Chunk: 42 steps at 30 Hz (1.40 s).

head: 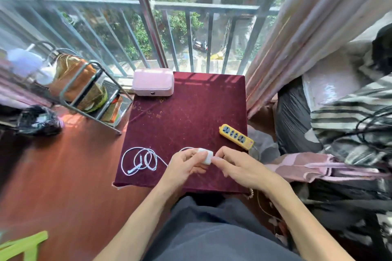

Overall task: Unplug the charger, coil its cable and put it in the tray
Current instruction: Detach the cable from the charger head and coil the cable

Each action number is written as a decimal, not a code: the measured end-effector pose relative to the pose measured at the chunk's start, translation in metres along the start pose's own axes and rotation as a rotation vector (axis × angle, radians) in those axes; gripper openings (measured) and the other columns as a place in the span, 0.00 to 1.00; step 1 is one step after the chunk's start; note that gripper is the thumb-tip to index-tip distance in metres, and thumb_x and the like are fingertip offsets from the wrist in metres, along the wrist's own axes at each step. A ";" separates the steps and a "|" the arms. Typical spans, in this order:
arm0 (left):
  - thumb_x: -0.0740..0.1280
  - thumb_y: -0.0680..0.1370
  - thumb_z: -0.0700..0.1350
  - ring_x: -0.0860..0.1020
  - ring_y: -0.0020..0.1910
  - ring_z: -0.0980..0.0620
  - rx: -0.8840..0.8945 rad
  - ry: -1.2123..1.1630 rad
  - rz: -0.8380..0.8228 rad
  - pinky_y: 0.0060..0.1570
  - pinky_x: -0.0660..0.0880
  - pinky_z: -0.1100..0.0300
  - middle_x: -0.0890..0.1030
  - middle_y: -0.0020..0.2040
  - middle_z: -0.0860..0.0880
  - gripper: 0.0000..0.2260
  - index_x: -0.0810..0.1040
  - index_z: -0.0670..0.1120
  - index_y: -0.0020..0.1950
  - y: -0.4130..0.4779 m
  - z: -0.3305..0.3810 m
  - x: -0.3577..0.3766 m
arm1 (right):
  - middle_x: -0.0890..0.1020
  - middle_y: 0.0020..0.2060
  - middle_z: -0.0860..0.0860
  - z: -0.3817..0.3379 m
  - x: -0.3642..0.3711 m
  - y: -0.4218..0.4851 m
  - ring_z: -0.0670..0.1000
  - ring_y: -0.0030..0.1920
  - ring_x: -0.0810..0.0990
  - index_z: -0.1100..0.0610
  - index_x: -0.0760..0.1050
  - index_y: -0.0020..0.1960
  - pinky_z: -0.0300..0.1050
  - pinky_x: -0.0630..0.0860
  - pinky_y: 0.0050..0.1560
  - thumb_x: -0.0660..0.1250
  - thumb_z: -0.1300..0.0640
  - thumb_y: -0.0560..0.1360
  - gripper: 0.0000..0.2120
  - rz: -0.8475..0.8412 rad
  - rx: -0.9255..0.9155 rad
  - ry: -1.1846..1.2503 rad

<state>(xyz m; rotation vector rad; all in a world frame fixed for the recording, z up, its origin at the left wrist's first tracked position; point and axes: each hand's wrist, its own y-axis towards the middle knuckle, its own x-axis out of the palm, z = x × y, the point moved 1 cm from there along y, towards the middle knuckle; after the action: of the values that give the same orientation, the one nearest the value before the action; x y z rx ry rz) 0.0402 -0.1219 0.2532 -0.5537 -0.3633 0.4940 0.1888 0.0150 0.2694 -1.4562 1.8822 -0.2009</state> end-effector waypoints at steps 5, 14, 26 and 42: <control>0.69 0.80 0.42 0.83 0.46 0.48 0.048 -0.001 -0.034 0.47 0.79 0.59 0.85 0.48 0.38 0.13 0.82 0.31 0.56 -0.007 0.003 -0.003 | 0.80 0.33 0.44 -0.010 -0.002 0.001 0.40 0.33 0.73 0.49 0.77 0.46 0.42 0.72 0.40 0.61 0.44 0.84 0.13 -0.050 -0.072 0.054; 0.68 0.81 0.39 0.82 0.48 0.48 0.078 -0.037 0.028 0.50 0.79 0.57 0.84 0.49 0.37 0.10 0.82 0.32 0.55 -0.011 0.003 -0.002 | 0.74 0.34 0.43 -0.012 0.003 0.009 0.41 0.36 0.70 0.55 0.81 0.47 0.42 0.69 0.41 0.64 0.48 0.85 0.14 0.027 -0.152 0.073; 0.69 0.80 0.41 0.84 0.50 0.48 0.080 -0.073 0.044 0.50 0.80 0.60 0.85 0.53 0.36 0.10 0.84 0.36 0.56 -0.004 -0.010 -0.004 | 0.72 0.31 0.45 -0.007 0.012 0.011 0.43 0.33 0.67 0.56 0.81 0.45 0.45 0.67 0.38 0.65 0.48 0.84 0.15 0.081 -0.183 0.141; 0.73 0.77 0.38 0.84 0.43 0.51 0.026 -0.186 0.285 0.43 0.81 0.62 0.87 0.43 0.47 0.04 0.87 0.43 0.49 -0.005 -0.056 -0.043 | 0.75 0.31 0.41 0.022 0.033 0.027 0.40 0.32 0.71 0.48 0.77 0.44 0.35 0.69 0.36 0.64 0.45 0.83 0.11 0.133 -0.088 0.059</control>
<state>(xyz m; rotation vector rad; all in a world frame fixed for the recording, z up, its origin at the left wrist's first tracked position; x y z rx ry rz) 0.0314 -0.1714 0.2032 -0.5383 -0.4569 0.8278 0.1787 0.0019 0.2248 -1.3898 2.0502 -0.0996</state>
